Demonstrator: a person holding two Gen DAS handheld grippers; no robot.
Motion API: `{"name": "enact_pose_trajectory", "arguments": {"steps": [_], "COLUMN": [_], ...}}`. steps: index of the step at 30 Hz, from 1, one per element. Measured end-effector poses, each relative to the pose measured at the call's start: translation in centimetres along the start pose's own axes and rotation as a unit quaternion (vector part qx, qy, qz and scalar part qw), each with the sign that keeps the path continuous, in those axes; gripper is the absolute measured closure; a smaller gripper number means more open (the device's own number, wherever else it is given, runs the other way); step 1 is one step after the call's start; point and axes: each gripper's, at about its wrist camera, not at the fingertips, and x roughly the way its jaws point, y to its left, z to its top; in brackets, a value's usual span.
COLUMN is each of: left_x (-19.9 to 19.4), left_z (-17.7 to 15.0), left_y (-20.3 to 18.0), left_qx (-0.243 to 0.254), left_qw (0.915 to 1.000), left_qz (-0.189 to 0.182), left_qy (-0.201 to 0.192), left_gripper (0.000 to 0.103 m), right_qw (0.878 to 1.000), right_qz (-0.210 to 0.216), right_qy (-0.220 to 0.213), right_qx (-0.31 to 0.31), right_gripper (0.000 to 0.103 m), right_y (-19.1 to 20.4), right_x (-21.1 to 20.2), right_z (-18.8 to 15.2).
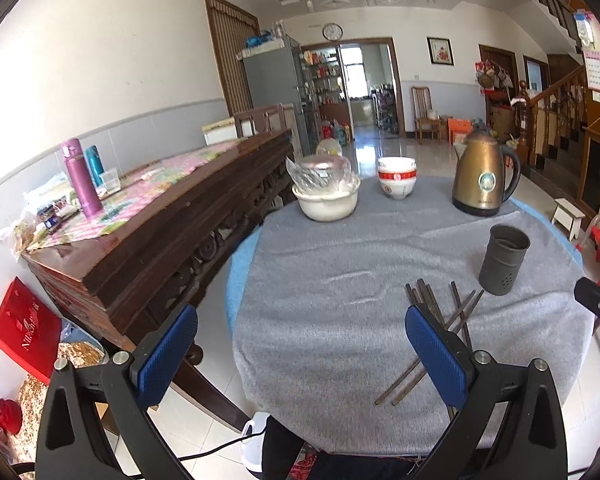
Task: Organize utensils
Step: 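Grasp the grey utensil cup with the right tool while the left tool approaches the chopsticks, then grasp one dark chopstick with the left tool while the right tool holds the cup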
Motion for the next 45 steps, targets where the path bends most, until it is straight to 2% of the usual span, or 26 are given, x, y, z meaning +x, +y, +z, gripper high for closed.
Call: {"name": "enact_pose_trajectory", "arguments": {"steps": [2,4,6,9,10,12,14,15,18,20,22,26,28,29,35,37,41,45], "left_x": [2.2,4.3,6.9,10.4,11.3,13.0,14.1,14.8,16.2,17.2,17.7,18.8,19.5,20.0,22.5,22.9,23.1,23.3], "left_z": [0.1,0.0,-0.2,-0.6,-0.7,-0.9,-0.9,-1.0,-0.8,-0.5,-0.2,0.3,0.5,0.7,1.4,1.6,2.1,1.9], "left_y": [-0.2,-0.4,-0.7,-1.5,-1.6,-2.2,-2.7,-3.1,-4.0,-4.8,-5.3,-6.5,-7.3,-7.7,-10.0,-11.0,-14.1,-16.6], "left_qx": [0.000,-0.002,-0.004,-0.013,-0.017,-0.022,-0.021,-0.020,-0.020,-0.019,-0.015,-0.003,0.003,0.006,0.014,0.022,0.054,0.090], "left_qw": [0.9993,0.9973,0.9929,0.9842,0.9815,0.9764,0.9719,0.9680,0.9578,0.9516,0.9479,0.9366,0.9313,0.9282,0.9086,0.9048,0.9043,0.9020], "left_qz": [-0.026,-0.051,-0.082,-0.118,-0.127,-0.140,-0.152,-0.165,-0.199,-0.219,-0.231,-0.261,-0.274,-0.280,-0.313,-0.317,-0.318,-0.315], "left_qy": [0.027,0.053,0.086,0.131,0.142,0.163,0.178,0.188,0.207,0.215,0.219,0.233,0.240,0.245,0.276,0.283,0.279,0.281], "left_gripper": [0.000,0.000,0.000,0.000,0.001,0.007,0.023,0.026,0.039,0.051,0.056,0.056,0.056,0.056,0.056,0.056,0.056,0.056], "right_qw": [0.999,0.992,0.983,0.970,0.967,0.959,0.948,0.944,0.940,0.935,0.929,0.925,0.930,0.930,0.931,0.935,0.944,0.947], "right_qz": [0.024,0.064,0.091,0.094,0.087,0.092,0.095,0.098,0.089,0.084,0.082,0.080,0.073,0.074,0.097,0.103,0.103,0.111], "right_qy": [0.030,0.074,0.095,0.151,0.166,0.189,0.211,0.216,0.232,0.245,0.255,0.257,0.254,0.253,0.238,0.224,0.202,0.189], "right_qx": [0.034,0.086,0.130,0.167,0.170,0.191,0.220,0.229,0.233,0.242,0.254,0.267,0.254,0.255,0.258,0.254,0.238,0.236], "right_gripper": [0.001,0.008,0.026,0.041,0.042,0.052,0.059,0.062,0.065,0.070,0.074,0.078,0.084,0.091,0.094,0.094,0.094,0.094], "right_y": [-1.1,-2.9,-3.5,-4.9,-5.3,-5.6,-5.8,-5.9,-5.5,-5.5,-5.7,-5.6,-5.1,-4.9,-5.2,-5.6,-6.3,-7.2], "right_x": [2.2,5.6,8.0,12.7,14.0,16.8,19.0,19.8,22.2,23.7,24.6,25.9,26.2,26.4,25.9,25.1,23.8,23.0], "right_z": [0.5,0.9,1.1,0.9,0.7,0.6,0.8,0.8,0.9,0.6,0.5,0.3,0.5,0.6,0.4,0.6,1.1,1.2]}}
